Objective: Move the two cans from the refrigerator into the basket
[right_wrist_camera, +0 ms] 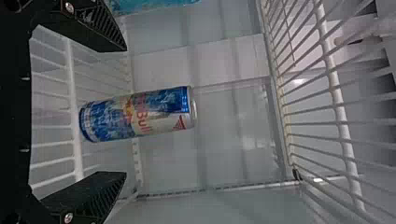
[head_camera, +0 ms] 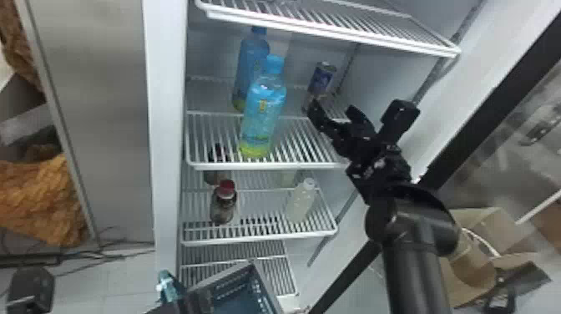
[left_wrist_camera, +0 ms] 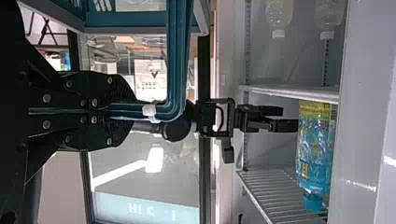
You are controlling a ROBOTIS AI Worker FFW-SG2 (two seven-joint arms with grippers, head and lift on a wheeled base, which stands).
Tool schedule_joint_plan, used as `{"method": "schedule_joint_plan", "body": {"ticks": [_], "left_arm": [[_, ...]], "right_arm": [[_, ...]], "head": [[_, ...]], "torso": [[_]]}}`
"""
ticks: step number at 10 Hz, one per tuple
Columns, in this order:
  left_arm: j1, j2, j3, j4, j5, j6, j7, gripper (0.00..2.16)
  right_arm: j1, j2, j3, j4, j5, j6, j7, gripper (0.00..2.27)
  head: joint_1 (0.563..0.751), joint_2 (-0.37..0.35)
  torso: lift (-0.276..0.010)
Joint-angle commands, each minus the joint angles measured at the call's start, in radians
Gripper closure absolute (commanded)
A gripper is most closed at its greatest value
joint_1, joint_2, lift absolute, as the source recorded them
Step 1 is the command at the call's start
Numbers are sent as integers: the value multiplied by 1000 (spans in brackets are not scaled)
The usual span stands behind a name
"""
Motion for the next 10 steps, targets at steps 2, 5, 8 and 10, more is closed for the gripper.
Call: {"method": "schedule_joint_plan", "body": {"ticks": [2, 5, 8, 10], "left_arm": [[-2, 0, -2, 4, 0, 0, 0, 1197], [-5, 2, -6, 8, 0, 0, 0, 1197], [-5, 2, -6, 11, 2, 0, 0, 1197], [-7, 2, -8, 13, 2, 0, 0, 1196]], "right_arm": [[-52, -5, 17, 56, 15, 0, -8, 88], [-104, -16, 25, 115, 25, 2, -20, 91], [-148, -17, 37, 186, 33, 0, -34, 91], [-178, -17, 43, 221, 39, 0, -42, 90]], "head": [[695, -350], [695, -350], [695, -350], [695, -350]], "torso": [[-35], [-35], [-35], [-35]]}}
